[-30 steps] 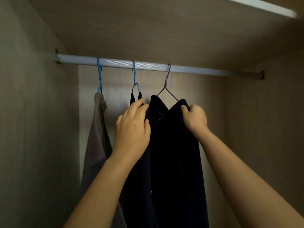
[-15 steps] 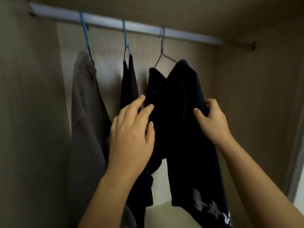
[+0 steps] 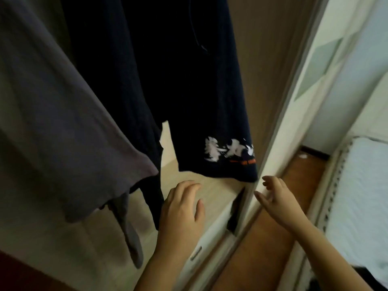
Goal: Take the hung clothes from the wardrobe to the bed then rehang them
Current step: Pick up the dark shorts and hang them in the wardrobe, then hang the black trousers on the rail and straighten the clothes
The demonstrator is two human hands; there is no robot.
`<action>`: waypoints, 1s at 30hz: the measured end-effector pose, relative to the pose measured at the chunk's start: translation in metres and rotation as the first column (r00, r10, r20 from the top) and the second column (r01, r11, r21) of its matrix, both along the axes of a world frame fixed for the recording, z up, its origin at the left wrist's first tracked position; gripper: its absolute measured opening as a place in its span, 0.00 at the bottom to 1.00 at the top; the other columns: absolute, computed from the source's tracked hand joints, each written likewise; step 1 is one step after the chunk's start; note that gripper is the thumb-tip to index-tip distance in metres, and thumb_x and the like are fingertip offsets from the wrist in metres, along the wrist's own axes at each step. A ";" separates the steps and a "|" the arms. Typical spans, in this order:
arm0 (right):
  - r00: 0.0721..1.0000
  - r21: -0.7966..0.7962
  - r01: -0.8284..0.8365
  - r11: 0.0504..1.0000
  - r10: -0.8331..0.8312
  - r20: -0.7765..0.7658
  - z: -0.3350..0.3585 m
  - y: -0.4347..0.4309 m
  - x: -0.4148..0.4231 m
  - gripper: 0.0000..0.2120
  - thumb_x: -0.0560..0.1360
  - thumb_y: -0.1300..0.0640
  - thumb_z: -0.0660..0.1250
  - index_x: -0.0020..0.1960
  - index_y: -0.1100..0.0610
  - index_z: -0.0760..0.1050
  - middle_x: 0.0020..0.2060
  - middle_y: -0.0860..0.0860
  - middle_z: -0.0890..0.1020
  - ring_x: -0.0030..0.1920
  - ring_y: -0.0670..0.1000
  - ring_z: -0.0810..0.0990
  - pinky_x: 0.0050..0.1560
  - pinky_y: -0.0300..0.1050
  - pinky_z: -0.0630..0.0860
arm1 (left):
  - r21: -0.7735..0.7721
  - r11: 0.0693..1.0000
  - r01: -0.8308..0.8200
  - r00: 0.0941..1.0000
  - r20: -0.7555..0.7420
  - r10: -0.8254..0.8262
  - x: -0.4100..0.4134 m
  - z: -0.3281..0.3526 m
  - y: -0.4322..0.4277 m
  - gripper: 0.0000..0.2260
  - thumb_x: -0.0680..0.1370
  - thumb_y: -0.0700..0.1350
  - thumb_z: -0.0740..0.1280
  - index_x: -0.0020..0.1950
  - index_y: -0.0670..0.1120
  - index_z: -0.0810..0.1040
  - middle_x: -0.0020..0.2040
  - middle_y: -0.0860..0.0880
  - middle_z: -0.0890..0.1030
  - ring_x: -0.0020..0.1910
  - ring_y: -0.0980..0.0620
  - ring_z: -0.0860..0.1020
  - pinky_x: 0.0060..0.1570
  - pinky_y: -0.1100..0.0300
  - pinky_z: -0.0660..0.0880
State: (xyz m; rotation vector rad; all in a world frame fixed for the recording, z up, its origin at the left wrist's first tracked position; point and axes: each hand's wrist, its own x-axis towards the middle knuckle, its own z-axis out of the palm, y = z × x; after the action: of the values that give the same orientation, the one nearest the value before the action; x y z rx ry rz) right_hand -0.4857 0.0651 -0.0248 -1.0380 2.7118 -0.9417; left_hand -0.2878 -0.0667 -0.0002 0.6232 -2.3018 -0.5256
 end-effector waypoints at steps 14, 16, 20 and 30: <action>0.652 0.603 0.394 0.694 -0.673 0.349 -0.147 0.231 0.180 0.24 0.76 0.52 0.63 0.67 0.62 0.64 0.63 0.60 0.72 0.61 0.58 0.74 0.58 0.47 0.71 | 0.667 0.745 0.009 0.840 0.399 -0.367 0.107 -0.137 0.058 0.12 0.78 0.40 0.61 0.61 0.45 0.73 0.59 0.48 0.76 0.59 0.51 0.74 0.52 0.64 0.68; 0.545 0.629 0.467 0.622 -0.762 0.350 -0.159 0.268 0.202 0.24 0.75 0.52 0.64 0.66 0.64 0.64 0.62 0.61 0.74 0.60 0.59 0.75 0.54 0.46 0.71 | 0.714 0.700 0.010 0.791 0.423 -0.442 0.105 -0.149 0.068 0.12 0.77 0.39 0.61 0.61 0.43 0.73 0.59 0.46 0.77 0.58 0.50 0.75 0.52 0.64 0.67; 0.360 0.688 0.532 0.494 -0.867 0.344 -0.177 0.321 0.242 0.24 0.75 0.53 0.64 0.66 0.64 0.64 0.63 0.61 0.74 0.62 0.60 0.74 0.52 0.45 0.69 | 0.727 0.685 0.030 0.706 0.470 -0.529 0.094 -0.163 0.080 0.12 0.77 0.38 0.61 0.60 0.42 0.73 0.58 0.44 0.77 0.56 0.49 0.75 0.53 0.63 0.67; 0.028 0.673 0.663 0.328 -0.909 0.415 -0.211 0.356 0.276 0.26 0.76 0.55 0.63 0.69 0.65 0.62 0.66 0.61 0.72 0.64 0.61 0.72 0.58 0.48 0.69 | 0.725 0.680 0.111 0.554 0.523 -0.648 0.009 -0.185 0.115 0.13 0.78 0.39 0.59 0.62 0.42 0.72 0.60 0.44 0.76 0.59 0.48 0.74 0.55 0.59 0.69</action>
State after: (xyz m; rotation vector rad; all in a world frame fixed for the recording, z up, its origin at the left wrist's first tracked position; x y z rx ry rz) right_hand -0.2092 0.4208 -0.2361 1.0562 2.2562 -0.6720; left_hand -0.2784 0.0482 -0.1852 0.6780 -3.1175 -1.5845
